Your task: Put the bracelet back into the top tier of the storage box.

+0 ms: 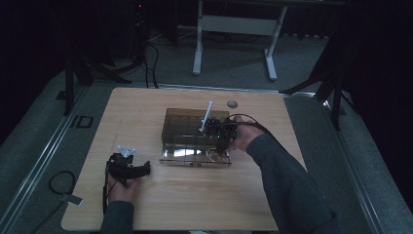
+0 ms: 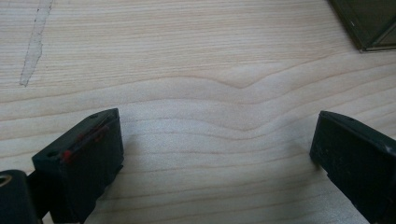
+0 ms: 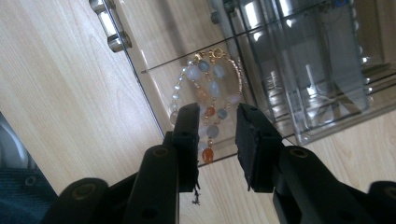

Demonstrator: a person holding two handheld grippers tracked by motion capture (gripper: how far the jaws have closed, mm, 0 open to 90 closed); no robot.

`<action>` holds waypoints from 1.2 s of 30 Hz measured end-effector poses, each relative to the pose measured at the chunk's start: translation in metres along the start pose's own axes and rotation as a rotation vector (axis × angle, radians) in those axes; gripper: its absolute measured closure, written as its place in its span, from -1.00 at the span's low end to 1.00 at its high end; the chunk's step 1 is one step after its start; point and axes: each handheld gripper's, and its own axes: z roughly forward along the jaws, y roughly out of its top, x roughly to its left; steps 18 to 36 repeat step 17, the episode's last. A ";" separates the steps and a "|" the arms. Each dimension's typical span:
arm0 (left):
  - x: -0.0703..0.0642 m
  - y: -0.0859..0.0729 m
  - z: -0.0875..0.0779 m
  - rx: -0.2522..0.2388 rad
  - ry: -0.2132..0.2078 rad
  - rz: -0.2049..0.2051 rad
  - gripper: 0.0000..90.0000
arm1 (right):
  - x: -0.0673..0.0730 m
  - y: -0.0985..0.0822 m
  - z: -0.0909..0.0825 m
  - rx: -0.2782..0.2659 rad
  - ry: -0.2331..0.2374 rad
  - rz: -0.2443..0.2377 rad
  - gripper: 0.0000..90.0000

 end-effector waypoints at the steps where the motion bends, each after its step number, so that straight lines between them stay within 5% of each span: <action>1: 0.000 0.000 0.000 0.000 0.000 0.000 -0.94 | -0.001 -0.001 -0.001 -0.002 -0.005 0.000 0.50; 17: 0.000 0.000 0.000 0.000 0.000 0.000 -0.94 | -0.008 -0.016 -0.020 -0.026 -0.031 0.027 0.42; 36: 0.000 0.000 0.000 0.000 0.000 0.000 -0.94 | -0.008 -0.016 -0.020 -0.026 -0.031 0.027 0.42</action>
